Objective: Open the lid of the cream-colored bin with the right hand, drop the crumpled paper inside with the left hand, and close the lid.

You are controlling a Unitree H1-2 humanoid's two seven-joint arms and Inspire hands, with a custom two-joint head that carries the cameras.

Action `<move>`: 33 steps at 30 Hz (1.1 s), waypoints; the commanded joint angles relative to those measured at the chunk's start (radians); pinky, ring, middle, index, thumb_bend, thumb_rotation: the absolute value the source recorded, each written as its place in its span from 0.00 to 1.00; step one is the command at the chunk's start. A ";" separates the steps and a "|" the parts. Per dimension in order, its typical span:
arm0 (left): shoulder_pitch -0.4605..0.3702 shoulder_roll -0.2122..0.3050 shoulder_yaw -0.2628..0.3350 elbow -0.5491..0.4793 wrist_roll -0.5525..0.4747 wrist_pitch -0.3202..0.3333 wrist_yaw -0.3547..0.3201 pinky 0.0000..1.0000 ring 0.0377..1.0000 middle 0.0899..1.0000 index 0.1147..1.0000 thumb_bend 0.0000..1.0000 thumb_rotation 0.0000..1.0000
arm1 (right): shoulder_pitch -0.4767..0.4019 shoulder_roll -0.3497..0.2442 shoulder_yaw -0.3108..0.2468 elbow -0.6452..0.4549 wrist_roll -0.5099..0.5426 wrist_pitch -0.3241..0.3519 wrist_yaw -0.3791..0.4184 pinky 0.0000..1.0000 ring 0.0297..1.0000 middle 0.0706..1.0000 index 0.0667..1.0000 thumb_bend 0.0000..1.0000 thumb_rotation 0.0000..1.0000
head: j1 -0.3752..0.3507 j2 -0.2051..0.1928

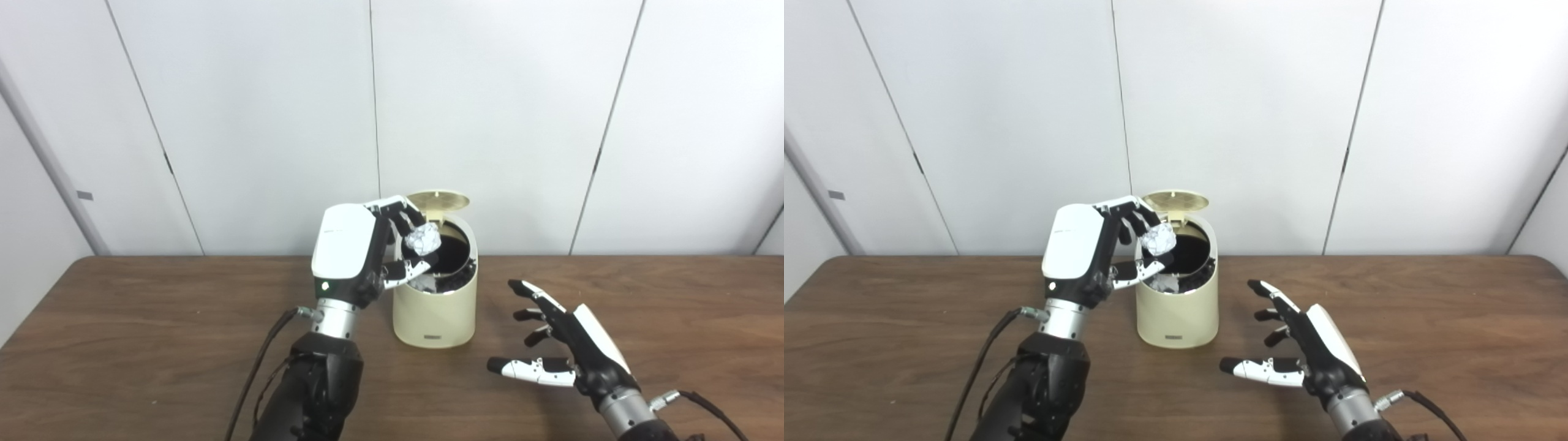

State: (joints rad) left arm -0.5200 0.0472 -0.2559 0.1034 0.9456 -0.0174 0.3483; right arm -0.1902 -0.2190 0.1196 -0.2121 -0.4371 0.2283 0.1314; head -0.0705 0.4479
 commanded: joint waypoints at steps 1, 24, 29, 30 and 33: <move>-0.066 0.003 -0.012 0.003 0.036 -0.012 0.058 0.24 0.27 0.35 0.45 0.52 0.00 | -0.021 0.005 -0.005 -0.042 0.000 -0.011 -0.015 0.57 0.78 0.90 0.88 0.67 0.36 | -0.004 0.002; -0.133 0.038 -0.103 0.190 0.153 0.058 0.199 0.20 0.28 0.37 0.45 0.52 0.00 | -0.004 0.013 -0.017 -0.068 -0.004 -0.009 -0.016 0.58 0.77 0.90 0.88 0.68 0.39 | -0.017 0.011; -0.134 0.048 -0.120 0.185 0.161 0.089 0.147 0.22 0.29 0.37 0.46 0.52 0.00 | 0.000 0.014 -0.021 -0.073 0.000 -0.009 -0.014 0.58 0.76 0.91 0.88 0.68 0.38 | -0.016 0.013; -0.134 0.049 -0.123 0.183 0.159 0.096 0.132 0.22 0.30 0.39 0.46 0.52 0.00 | 0.001 0.014 -0.021 -0.073 -0.001 -0.013 -0.016 0.59 0.77 0.90 0.87 0.67 0.39 | -0.016 0.013; -0.133 0.052 -0.130 0.178 0.152 0.107 0.096 0.23 0.33 0.41 0.47 0.52 0.00 | 0.003 0.012 -0.019 -0.070 -0.008 -0.020 -0.020 0.59 0.77 0.90 0.87 0.68 0.41 | -0.016 0.013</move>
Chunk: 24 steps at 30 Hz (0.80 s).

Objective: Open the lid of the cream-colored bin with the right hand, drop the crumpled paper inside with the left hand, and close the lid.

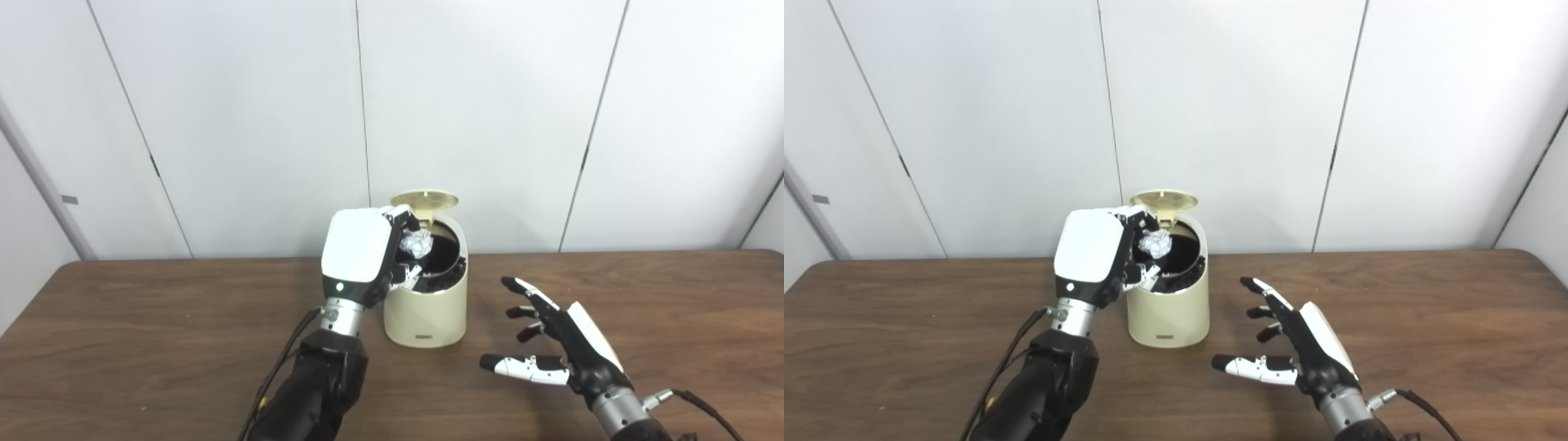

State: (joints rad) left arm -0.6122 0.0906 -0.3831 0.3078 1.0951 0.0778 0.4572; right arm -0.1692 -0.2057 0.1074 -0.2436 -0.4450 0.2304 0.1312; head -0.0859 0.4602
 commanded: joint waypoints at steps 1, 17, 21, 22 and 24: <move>-0.040 0.010 -0.005 -0.030 -0.001 0.015 -0.028 0.25 0.35 0.46 0.53 0.71 0.08 | -0.017 -0.001 -0.006 -0.040 -0.002 -0.020 -0.019 0.59 0.77 0.90 0.87 0.68 0.41 | 0.003 0.001; -0.024 0.036 -0.028 -0.088 -0.022 0.021 -0.134 0.32 0.45 0.59 0.64 0.94 0.24 | -0.015 0.007 -0.010 -0.037 0.001 -0.023 -0.024 0.58 0.77 0.91 0.87 0.68 0.41 | 0.001 0.007; -0.024 0.038 -0.028 -0.095 -0.024 0.020 -0.134 0.33 0.46 0.59 0.65 0.93 0.24 | -0.014 0.006 -0.009 -0.035 0.001 -0.027 -0.025 0.59 0.77 0.91 0.87 0.68 0.41 | 0.004 0.011; -0.023 0.038 -0.027 -0.097 -0.026 0.019 -0.134 0.34 0.46 0.59 0.64 0.93 0.24 | -0.014 0.008 -0.010 -0.034 0.003 -0.027 -0.026 0.58 0.77 0.91 0.87 0.68 0.42 | 0.004 0.011; -0.021 0.038 -0.024 -0.103 -0.035 0.016 -0.135 0.34 0.46 0.58 0.63 0.93 0.22 | -0.012 0.012 -0.011 -0.038 0.007 -0.023 -0.026 0.58 0.77 0.90 0.87 0.68 0.40 | 0.006 0.014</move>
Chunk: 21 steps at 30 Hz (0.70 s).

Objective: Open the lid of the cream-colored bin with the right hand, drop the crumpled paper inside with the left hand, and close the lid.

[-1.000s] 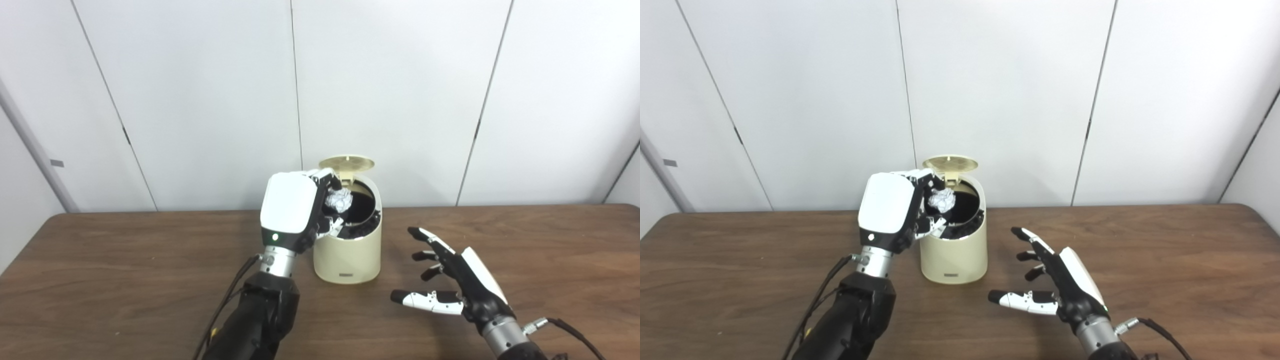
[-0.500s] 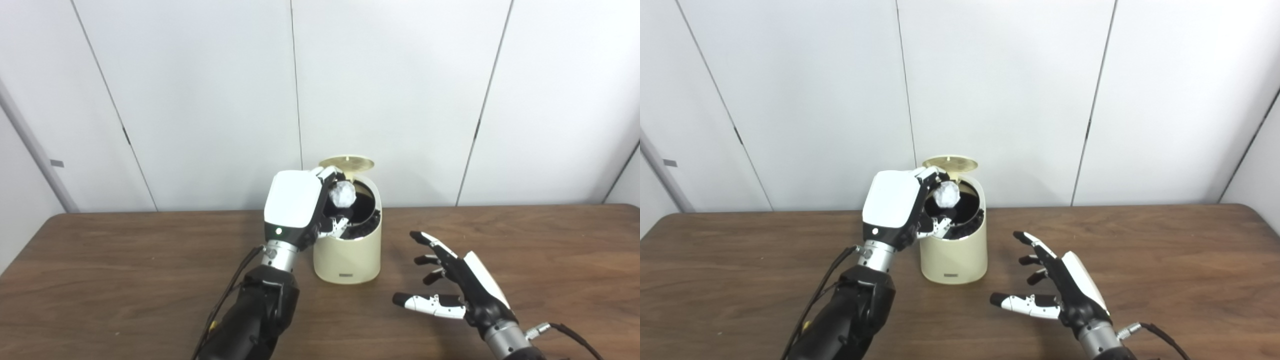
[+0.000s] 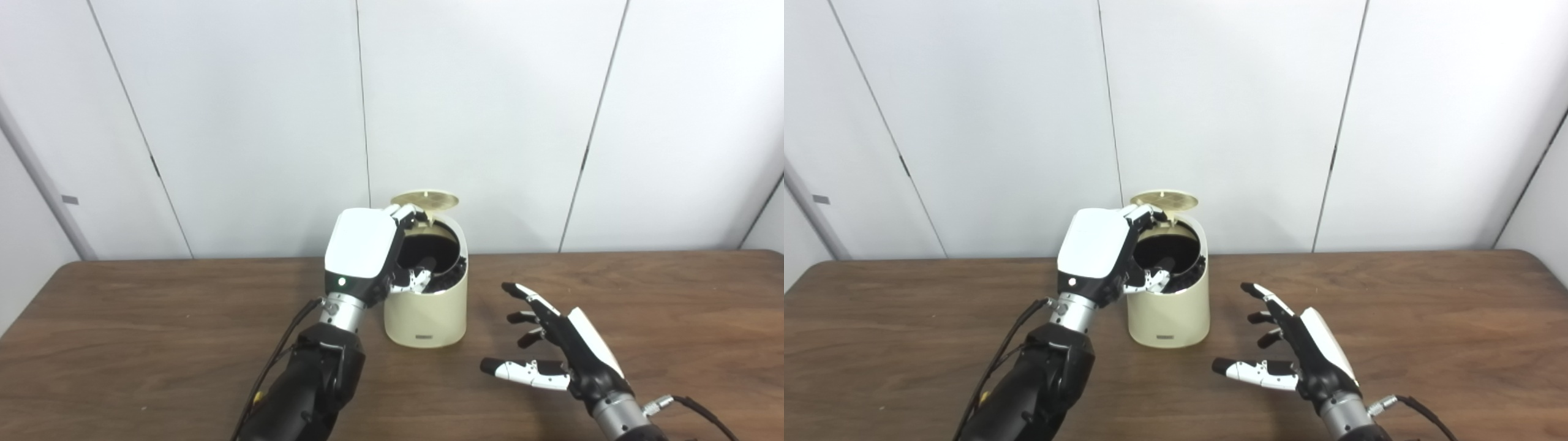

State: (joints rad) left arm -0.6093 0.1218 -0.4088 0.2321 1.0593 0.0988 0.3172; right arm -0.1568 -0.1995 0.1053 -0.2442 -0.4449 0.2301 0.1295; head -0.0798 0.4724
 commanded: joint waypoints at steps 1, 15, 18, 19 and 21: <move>-0.022 0.006 0.003 -0.029 -0.005 -0.009 0.007 0.34 0.46 0.58 0.63 0.92 0.22 | -0.024 0.006 -0.009 -0.038 0.007 -0.021 -0.023 0.58 0.76 0.91 0.87 0.68 0.39 | 0.000 0.001; 0.124 -0.018 0.182 -0.214 -0.466 -0.225 -0.049 0.34 0.41 0.41 0.47 0.51 0.00 | -0.031 0.016 -0.029 -0.029 0.035 -0.054 -0.053 0.61 0.77 0.88 0.85 0.66 0.35 | 0.017 0.000; 0.169 0.003 0.211 -0.283 -0.560 -0.235 -0.120 0.37 0.45 0.43 0.45 0.52 0.00 | -0.036 0.009 -0.033 -0.028 0.044 -0.060 -0.053 0.63 0.79 0.89 0.85 0.66 0.37 | 0.018 0.002; 0.186 0.013 0.221 -0.308 -0.588 -0.232 -0.146 0.38 0.46 0.43 0.45 0.51 0.00 | -0.039 0.006 -0.035 -0.027 0.046 -0.063 -0.053 0.64 0.79 0.89 0.85 0.67 0.37 | 0.019 0.002; 0.218 0.029 0.243 -0.351 -0.639 -0.224 -0.185 0.37 0.45 0.43 0.46 0.51 0.00 | -0.043 -0.001 -0.038 -0.022 0.049 -0.071 -0.052 0.65 0.79 0.89 0.85 0.67 0.38 | 0.020 0.001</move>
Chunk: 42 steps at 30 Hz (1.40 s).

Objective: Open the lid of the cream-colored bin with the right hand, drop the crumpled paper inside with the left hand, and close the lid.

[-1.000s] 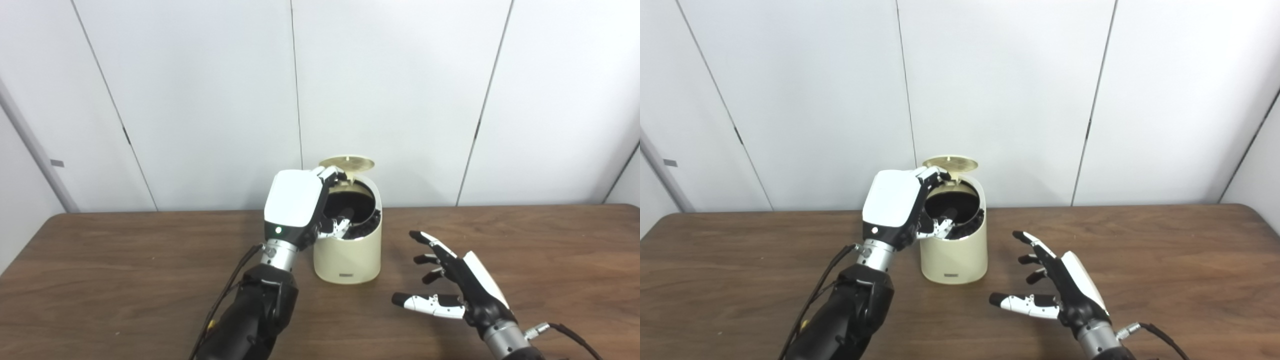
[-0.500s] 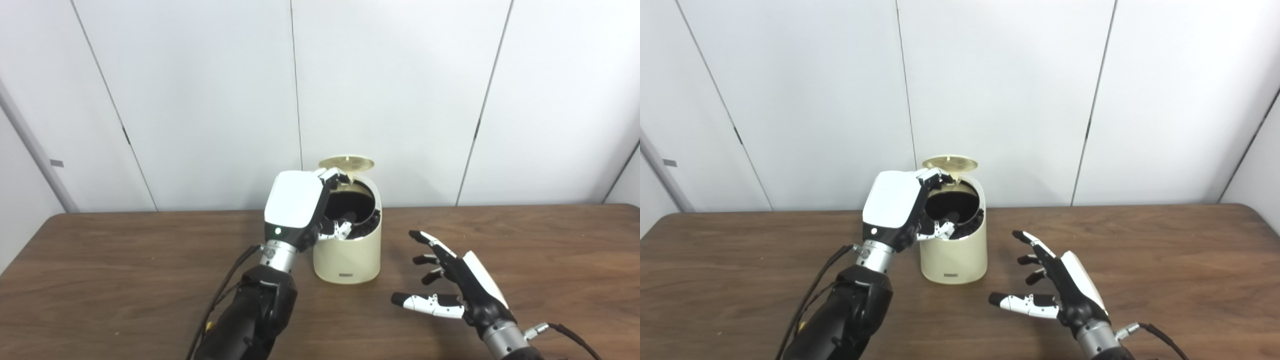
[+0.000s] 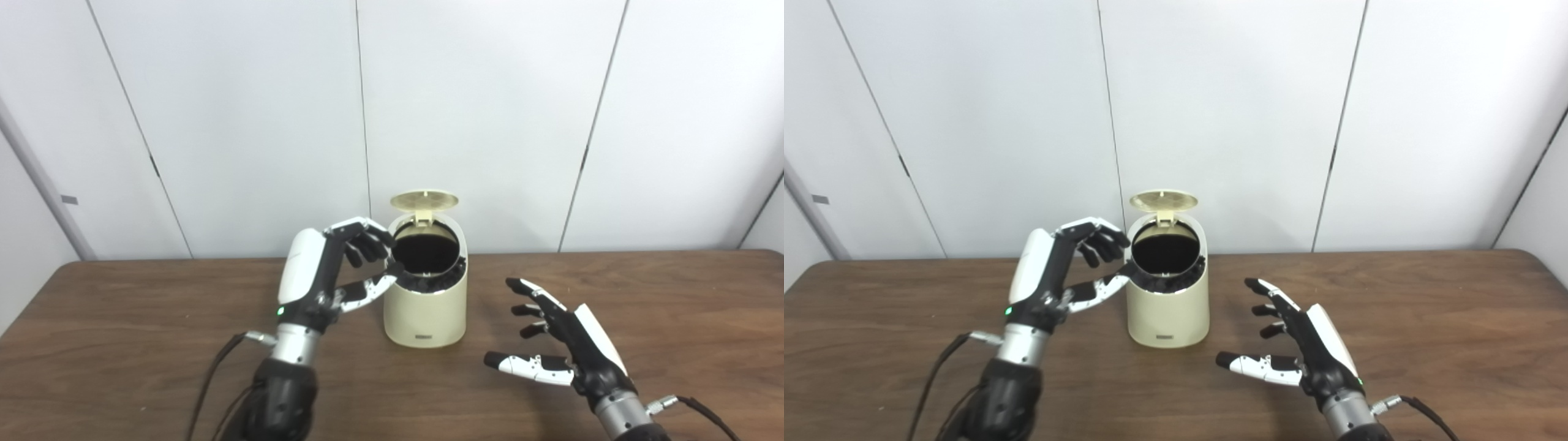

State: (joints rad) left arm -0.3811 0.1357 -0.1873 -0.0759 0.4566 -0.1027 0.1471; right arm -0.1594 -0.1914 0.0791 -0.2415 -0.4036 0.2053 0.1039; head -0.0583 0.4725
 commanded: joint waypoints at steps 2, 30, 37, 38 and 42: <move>0.019 0.028 0.044 -0.075 -0.076 -0.017 -0.043 0.40 0.47 0.43 0.45 0.52 0.00 | -0.042 -0.012 -0.015 -0.023 0.011 -0.051 -0.025 0.66 0.79 0.88 0.85 0.67 0.39 | 0.003 -0.001; 0.190 0.020 0.117 -0.077 -0.123 -0.022 -0.127 0.52 0.64 0.68 0.68 0.66 0.09 | -0.297 -0.056 0.025 0.086 -0.085 -0.100 -0.032 0.82 0.91 0.89 0.86 0.69 0.52 | 0.004 -0.009; 0.191 0.016 0.112 -0.064 -0.099 -0.021 -0.128 0.52 0.65 0.68 0.69 0.67 0.10 | -0.375 -0.069 0.050 0.114 -0.138 -0.072 -0.009 0.85 0.90 0.91 0.88 0.70 0.58 | 0.005 -0.012; 0.190 0.015 0.112 -0.063 -0.097 -0.020 -0.128 0.52 0.65 0.68 0.69 0.67 0.11 | -0.385 -0.069 0.051 0.116 -0.136 -0.066 -0.003 0.87 0.90 0.91 0.89 0.70 0.58 | 0.004 -0.013; 0.189 0.012 0.112 -0.060 -0.096 -0.021 -0.127 0.53 0.65 0.67 0.69 0.67 0.12 | -0.427 -0.062 0.052 0.124 -0.113 -0.038 0.027 0.78 0.88 0.92 0.90 0.71 0.53 | 0.006 -0.017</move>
State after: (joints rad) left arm -0.1628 0.1484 -0.0765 -0.1272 0.3533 -0.0936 0.0031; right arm -0.5290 -0.2479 0.1344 -0.0965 -0.5224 0.1668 0.1255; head -0.0506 0.4556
